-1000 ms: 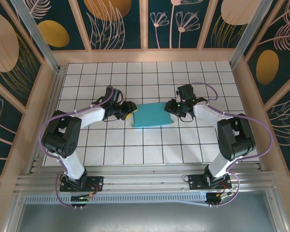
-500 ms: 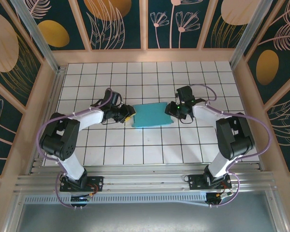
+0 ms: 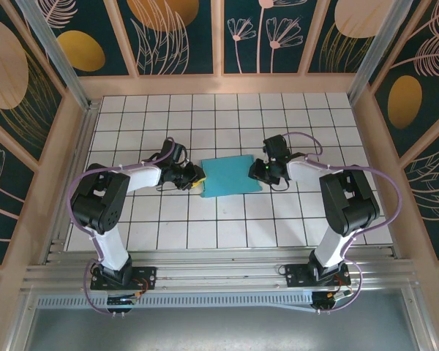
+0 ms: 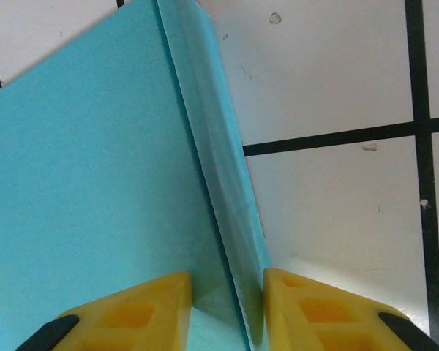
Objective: Fold the paper box
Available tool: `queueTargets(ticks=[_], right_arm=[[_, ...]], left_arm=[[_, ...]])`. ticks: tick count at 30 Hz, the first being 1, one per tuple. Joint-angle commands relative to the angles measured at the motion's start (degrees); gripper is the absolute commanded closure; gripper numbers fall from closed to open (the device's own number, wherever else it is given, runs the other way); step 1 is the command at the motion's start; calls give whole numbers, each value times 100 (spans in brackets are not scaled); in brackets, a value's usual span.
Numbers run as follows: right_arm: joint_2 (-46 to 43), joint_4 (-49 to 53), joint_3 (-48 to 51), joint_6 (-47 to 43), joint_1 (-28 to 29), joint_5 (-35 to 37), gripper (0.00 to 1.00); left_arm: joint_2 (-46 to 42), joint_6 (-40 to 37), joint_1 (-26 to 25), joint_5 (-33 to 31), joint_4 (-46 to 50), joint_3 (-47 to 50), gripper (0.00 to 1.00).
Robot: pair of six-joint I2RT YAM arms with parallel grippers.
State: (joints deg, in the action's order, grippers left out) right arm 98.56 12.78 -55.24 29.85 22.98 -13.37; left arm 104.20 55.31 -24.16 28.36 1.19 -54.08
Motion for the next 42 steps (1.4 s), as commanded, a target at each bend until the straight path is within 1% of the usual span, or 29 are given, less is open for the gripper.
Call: queueTargets(ticks=[1, 2, 3, 6, 8, 10, 13, 15, 17, 19, 20, 21, 23, 24, 25, 26, 27, 29, 30, 34, 36, 42], right_arm=[[-258, 230, -77, -111, 57, 254, 65], [-366, 217, -76, -111, 50, 325, 62], [-426, 217, -74, -111, 42, 379, 61], [-485, 77, 31, -153, 38, 429, 58], [-327, -20, 96, -172, 38, 240, 59], [-97, -141, 148, -118, 53, -8, 60], [157, -424, 293, -27, 125, -177, 64], [273, -436, 288, -5, 155, -239, 66], [271, -425, 260, 6, 167, -280, 67], [182, -446, 249, 21, 147, -332, 69], [141, -460, 246, 21, 135, -333, 70], [120, -483, 244, 21, 121, -327, 71], [136, -494, 250, 5, 78, -300, 74], [174, -519, 268, 4, 43, -298, 75], [198, -537, 282, 11, 11, -326, 75], [229, -583, 308, 28, -55, -397, 76], [254, -688, 353, 52, -131, -524, 76], [312, -951, 487, 100, -302, -878, 76], [356, -1079, 537, 87, -384, -1036, 76], [555, -1322, 641, -14, -609, -1544, 76], [642, -1502, 718, -1, -717, -1835, 76], [711, -2047, 914, -5, -978, -2475, 77]], left_arm=[[-75, -112, -36, -99, 193, -66, 64], [-132, -116, -36, -131, 212, -106, 59], [-165, -121, -36, -129, 223, -128, 57], [-196, -127, -36, -56, 159, -129, 55], [-156, -122, -36, -37, 89, -95, 55], [-95, -84, -34, -23, -9, -29, 56], [15, 28, -36, 42, -261, 135, 64], [57, 100, -36, 177, -431, 242, 67], [25, 37, -36, 245, -372, 223, 68], [-134, -158, -27, -7, -22, 36, 67], [-212, -237, -23, -148, 128, -72, 65], [-315, -310, -6, -285, 261, -129, 60], [-490, -337, 57, -471, 338, -330, 44], [-564, -330, 113, -514, 301, -337, 34], [-569, -305, 164, -534, 258, -314, 28], [-775, -286, 260, -540, 208, -282, 22], [-825, -268, 344, -536, 145, -230, 17], [-866, -211, 506, -474, 15, -126, 12], [-856, -179, 575, -345, -113, 2, 11], [-639, -120, 629, 379, -750, 116, 6], [-369, -65, 629, 758, -1090, 170, 5], [77, -91, 622, 1380, -1535, 176, 4]])
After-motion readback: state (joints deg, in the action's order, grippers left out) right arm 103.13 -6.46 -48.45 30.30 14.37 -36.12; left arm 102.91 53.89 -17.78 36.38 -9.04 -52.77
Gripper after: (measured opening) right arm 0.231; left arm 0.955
